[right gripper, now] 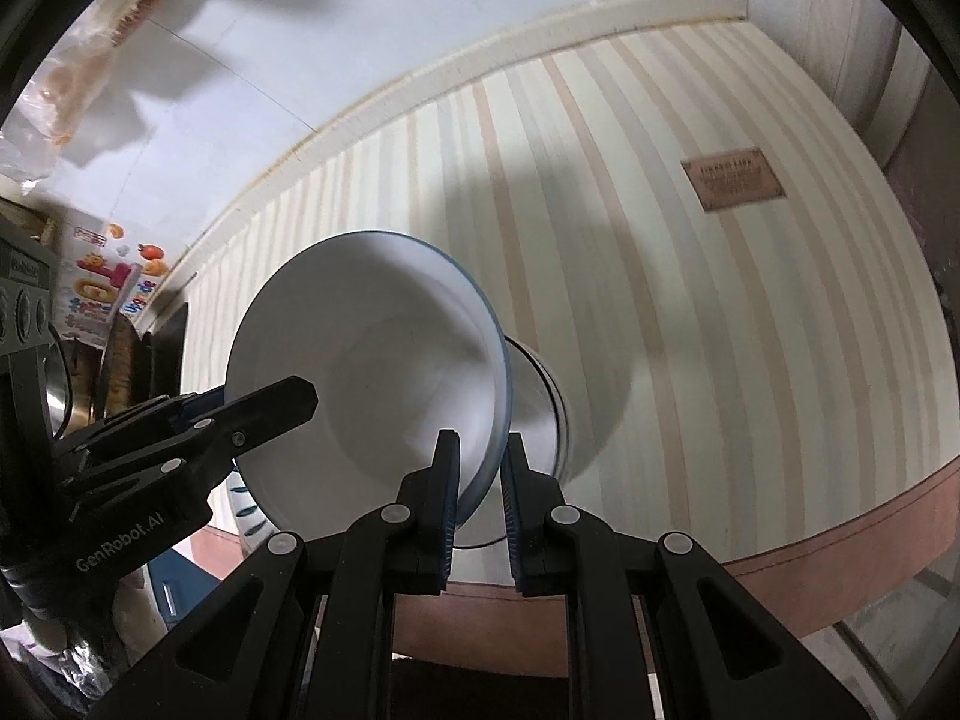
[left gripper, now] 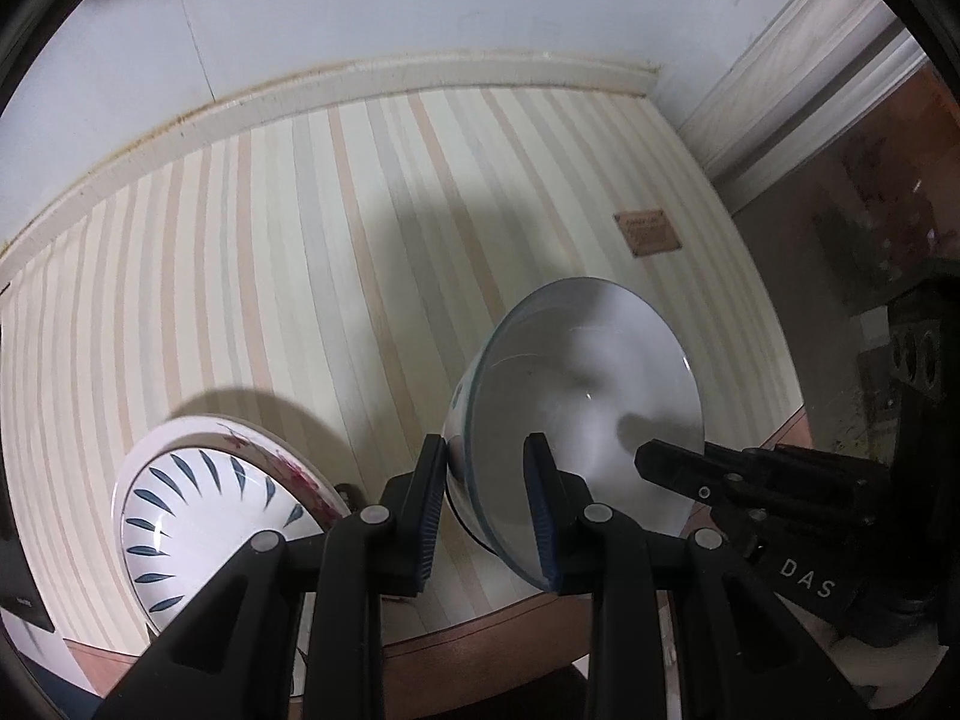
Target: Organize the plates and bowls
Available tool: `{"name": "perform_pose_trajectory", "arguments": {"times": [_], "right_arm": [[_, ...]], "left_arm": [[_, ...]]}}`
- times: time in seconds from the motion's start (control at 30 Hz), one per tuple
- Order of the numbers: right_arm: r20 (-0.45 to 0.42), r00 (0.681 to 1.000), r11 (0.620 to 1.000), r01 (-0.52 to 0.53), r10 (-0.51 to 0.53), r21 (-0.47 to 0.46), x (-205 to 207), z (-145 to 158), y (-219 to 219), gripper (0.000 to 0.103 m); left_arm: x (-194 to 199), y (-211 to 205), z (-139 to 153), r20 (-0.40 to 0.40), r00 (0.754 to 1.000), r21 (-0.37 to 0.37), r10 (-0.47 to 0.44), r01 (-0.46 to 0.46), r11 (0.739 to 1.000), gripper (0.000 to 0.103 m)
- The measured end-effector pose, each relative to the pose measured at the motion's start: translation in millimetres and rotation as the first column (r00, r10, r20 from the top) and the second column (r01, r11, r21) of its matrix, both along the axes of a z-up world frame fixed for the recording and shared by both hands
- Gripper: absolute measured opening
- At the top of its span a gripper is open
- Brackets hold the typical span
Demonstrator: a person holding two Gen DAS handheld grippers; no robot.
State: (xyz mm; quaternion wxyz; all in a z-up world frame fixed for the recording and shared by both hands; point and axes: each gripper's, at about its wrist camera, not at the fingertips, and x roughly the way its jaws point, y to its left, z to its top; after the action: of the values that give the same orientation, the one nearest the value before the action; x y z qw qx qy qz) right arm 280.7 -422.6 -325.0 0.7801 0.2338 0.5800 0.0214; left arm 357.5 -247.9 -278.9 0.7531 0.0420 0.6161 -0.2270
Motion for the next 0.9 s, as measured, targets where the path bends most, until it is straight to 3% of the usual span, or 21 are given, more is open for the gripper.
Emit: {"name": "perform_pose_trajectory", "arguments": {"times": [0.4, 0.9], "right_arm": [[-0.049, 0.999, 1.0, -0.02, 0.019, -0.011, 6.3, -25.9, -4.7, 0.015], [-0.068, 0.997, 0.999, -0.031, 0.029, -0.029, 18.5, -24.0, -3.9, 0.017]], "left_arm": [[-2.9, -7.7, -26.4, -0.041, 0.999, 0.052, -0.016, 0.018, 0.999, 0.024], [-5.8, -9.0, -36.4, -0.068, 0.998, 0.075, -0.018, 0.023, 0.997, 0.024]]}}
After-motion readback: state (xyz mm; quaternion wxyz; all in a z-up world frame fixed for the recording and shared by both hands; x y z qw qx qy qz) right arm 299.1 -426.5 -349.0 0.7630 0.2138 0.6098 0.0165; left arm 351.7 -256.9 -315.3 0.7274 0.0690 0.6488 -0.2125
